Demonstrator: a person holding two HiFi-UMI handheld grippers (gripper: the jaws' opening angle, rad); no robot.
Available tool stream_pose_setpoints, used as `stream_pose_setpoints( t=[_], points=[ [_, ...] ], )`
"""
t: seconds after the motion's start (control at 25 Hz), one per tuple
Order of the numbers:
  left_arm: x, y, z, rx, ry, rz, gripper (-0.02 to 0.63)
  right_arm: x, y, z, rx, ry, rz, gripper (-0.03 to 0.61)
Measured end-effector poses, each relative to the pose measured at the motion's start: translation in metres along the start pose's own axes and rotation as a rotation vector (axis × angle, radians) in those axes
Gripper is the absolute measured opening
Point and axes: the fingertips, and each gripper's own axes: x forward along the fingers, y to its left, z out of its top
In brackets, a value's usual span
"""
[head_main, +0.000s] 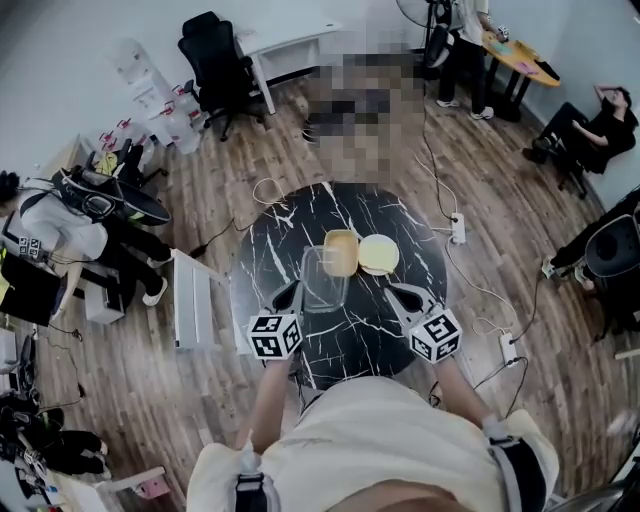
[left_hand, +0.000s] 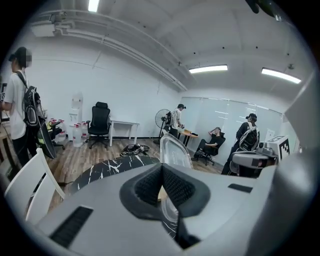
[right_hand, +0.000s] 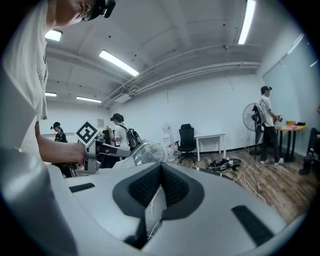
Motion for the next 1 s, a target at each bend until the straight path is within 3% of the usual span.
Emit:
stream_pose_setpoints(
  t=[0.28,0.6,1.0],
  points=[
    [-0.013,-0.003,0.035,0.032,-0.067,-0.019,0.017,-0.005,-0.005,0.030,0.007,-0.068,0.000,0.008],
    [-0.029,-0.012,0.088,0.073,-0.162,-0.038,0.017,-0.011,-0.015,0.075,-0.075,-0.107,-0.020,0.008],
    [-0.042,-0.019,0.119,0.095,-0.232,-0.066,0.017,-0.004,-0.009,0.104,-0.131,-0.169,0.003,0.006]
  ],
)
